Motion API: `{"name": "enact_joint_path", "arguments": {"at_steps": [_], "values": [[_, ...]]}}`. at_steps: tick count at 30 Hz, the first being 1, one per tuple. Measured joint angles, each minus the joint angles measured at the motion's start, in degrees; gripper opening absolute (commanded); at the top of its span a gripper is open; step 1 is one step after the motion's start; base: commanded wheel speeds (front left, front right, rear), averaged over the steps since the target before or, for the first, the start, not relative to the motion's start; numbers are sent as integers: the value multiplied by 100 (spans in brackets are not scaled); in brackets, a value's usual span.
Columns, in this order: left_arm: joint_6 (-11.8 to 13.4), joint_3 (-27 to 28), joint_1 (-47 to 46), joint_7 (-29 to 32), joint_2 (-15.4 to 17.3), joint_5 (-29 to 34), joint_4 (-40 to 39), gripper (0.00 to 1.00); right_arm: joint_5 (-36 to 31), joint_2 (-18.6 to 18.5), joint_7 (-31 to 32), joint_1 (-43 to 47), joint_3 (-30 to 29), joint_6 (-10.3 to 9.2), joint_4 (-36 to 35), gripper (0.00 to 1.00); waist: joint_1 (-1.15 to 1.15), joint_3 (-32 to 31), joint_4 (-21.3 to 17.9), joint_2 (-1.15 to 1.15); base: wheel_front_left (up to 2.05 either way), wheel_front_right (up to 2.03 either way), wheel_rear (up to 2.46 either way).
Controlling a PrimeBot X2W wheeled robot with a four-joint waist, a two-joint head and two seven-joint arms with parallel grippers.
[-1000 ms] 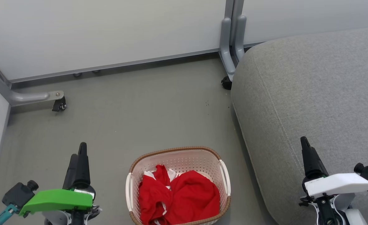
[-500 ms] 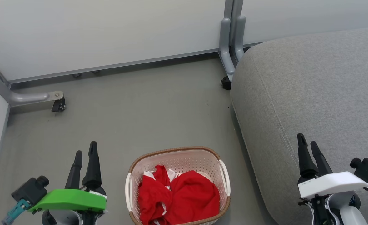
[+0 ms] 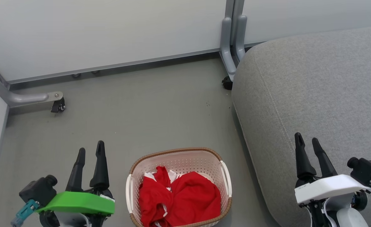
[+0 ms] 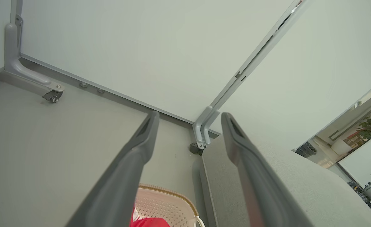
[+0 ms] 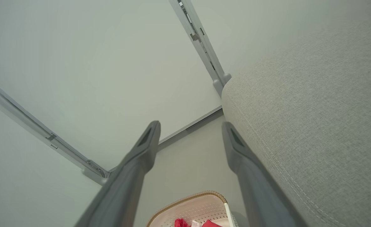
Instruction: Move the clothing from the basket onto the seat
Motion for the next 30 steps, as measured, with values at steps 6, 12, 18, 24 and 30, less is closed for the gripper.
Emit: {"name": "enact_joint_path", "arguments": {"at_steps": [6,12,18,24,30], "values": [[0,-67,27,-93,1,352,-66,100,-388,-2,-93,11,60,0,-90,100,0,7,-5,0,0,0,0],[0,-146,50,-178,3,684,-100,100,-746,-5,-168,20,98,0,-158,100,0,18,-8,0,0,0,0],[0,-198,52,-254,5,1021,-133,100,-1067,-8,-263,25,132,1,-215,100,0,32,-8,0,0,0,0],[0,-264,58,-346,9,1335,-179,100,-1360,-10,-341,34,172,1,-275,100,0,38,-8,0,0,0,0],[-1,-324,63,-411,12,1646,-246,100,-1655,-12,-414,43,214,1,-338,100,0,54,-9,0,0,0,0]]}}
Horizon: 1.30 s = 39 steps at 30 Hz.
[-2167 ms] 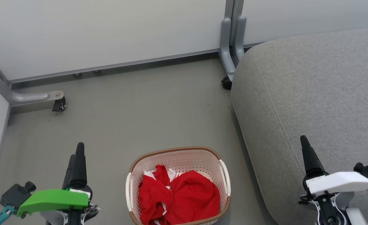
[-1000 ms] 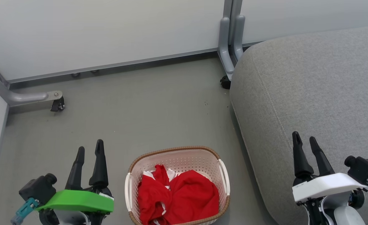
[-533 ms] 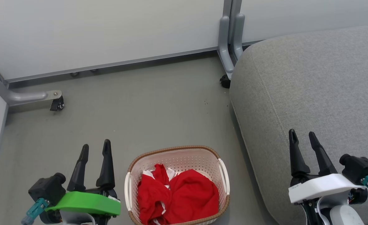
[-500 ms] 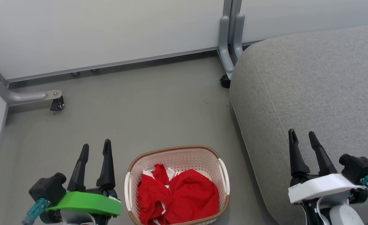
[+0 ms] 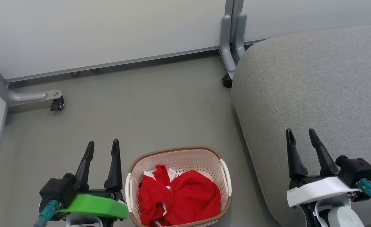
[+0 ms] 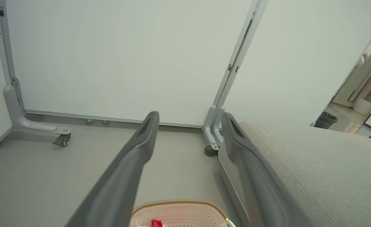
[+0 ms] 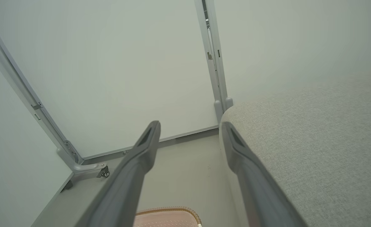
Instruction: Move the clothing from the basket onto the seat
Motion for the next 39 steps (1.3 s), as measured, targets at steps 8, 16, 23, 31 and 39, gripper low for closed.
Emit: {"name": "enact_joint_path", "arguments": {"at_steps": [8,16,23,31,39], "values": [[-10,-55,57,-94,3,420,-42,100,-372,-5,-93,14,65,0,-68,100,0,0,-24,0,0,0,0],[-12,-114,62,-182,5,772,-89,100,-713,-9,-183,71,112,0,-126,100,0,5,-23,0,0,0,0],[-15,-167,79,-248,8,1042,-144,100,-1017,-11,-250,79,149,0,-170,100,0,17,-8,0,0,0,0],[-15,-222,88,-328,10,1330,-200,100,-1334,-13,-328,81,205,1,-221,100,0,35,-14,0,0,0,0],[-15,-223,90,-328,11,1333,-200,100,-1334,-14,-332,81,210,1,-221,100,0,43,-23,0,0,0,0]]}}
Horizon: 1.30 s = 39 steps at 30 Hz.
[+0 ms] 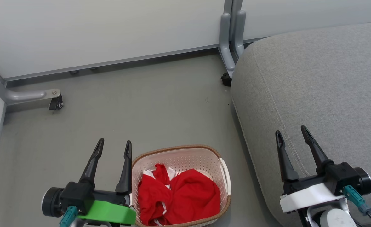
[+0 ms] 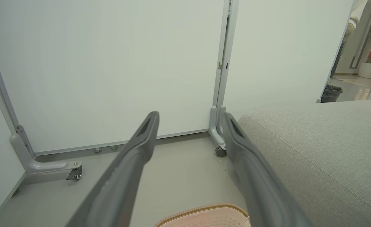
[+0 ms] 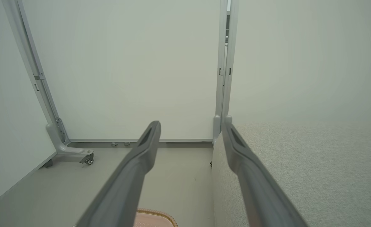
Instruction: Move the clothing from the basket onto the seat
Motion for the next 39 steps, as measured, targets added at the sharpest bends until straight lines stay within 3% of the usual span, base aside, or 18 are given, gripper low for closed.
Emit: {"name": "enact_joint_path", "arguments": {"at_steps": [19,28,34,39], "values": [[-18,-177,-74,-9,1,167,164,100,3,0,-1,-94,-45,0,-74,100,0,273,-14,0,0,0,0],[-122,-1022,-1238,-9,174,657,1842,100,4,-2,-1,-625,-64,0,-186,100,0,936,-82,0,0,0,0],[-129,-1923,-2228,-8,364,1068,3154,100,96,-3,-1,-1074,-57,0,-245,100,0,1555,-213,0,0,0,0],[-130,-2482,-2945,-9,480,1070,3747,100,266,-5,-1,-1441,-14,0,-328,100,0,2080,-374,0,0,0,0]]}}
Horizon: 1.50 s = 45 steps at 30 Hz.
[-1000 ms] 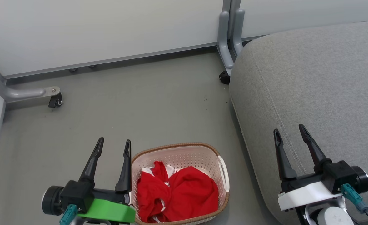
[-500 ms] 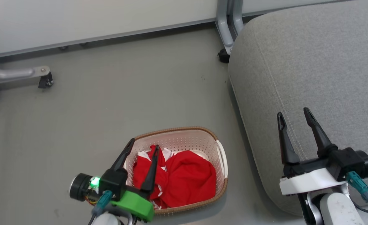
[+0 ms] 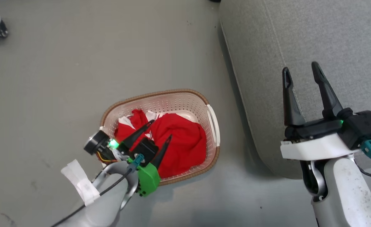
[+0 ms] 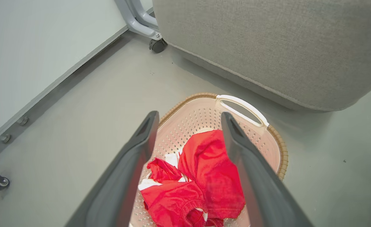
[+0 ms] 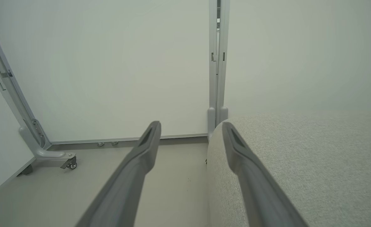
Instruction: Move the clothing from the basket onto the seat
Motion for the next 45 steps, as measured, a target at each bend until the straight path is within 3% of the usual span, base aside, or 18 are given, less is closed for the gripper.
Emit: {"name": "enact_joint_path", "arguments": {"at_steps": [5,12,23,36,41,42,43,44,45], "values": [[0,-515,-674,1,300,259,1091,100,158,-3,0,-298,-34,0,-83,100,0,562,-223,0,0,0,0],[-9,-889,-1454,172,422,391,2206,100,437,-8,0,-456,-56,0,-187,100,0,1275,-583,0,0,0,0],[100,-1083,-2063,631,520,512,3032,100,987,-7,0,-748,-180,0,-154,100,1,2247,-1008,0,0,0,0],[990,-1451,-2532,1055,735,905,3239,100,1358,-5,0,-921,-54,0,-136,100,0,2916,-1286,0,0,0,0],[1045,-1454,-2566,1191,771,861,3275,100,1396,-5,0,-959,-33,0,-132,100,0,3022,-1343,0,0,0,0],[1032,-1450,-2569,1210,772,838,3282,50,1397,-5,0,-975,-33,0,-125,100,0,3033,-1349,0,0,0,0],[1005,-1452,-2574,1211,775,837,3285,29,1399,-5,0,-989,-34,0,-120,100,0,3038,-1352,0,0,0,0],[990,-1455,-2579,1210,777,825,3289,0,1400,-4,0,-1003,-34,0,-116,100,0,3039,-1353,0,0,0,0],[967,-1456,-2582,1206,777,778,3292,0,1406,-4,0,-1008,-35,0,-113,100,0,3037,-1351,0,0,0,0]]}}
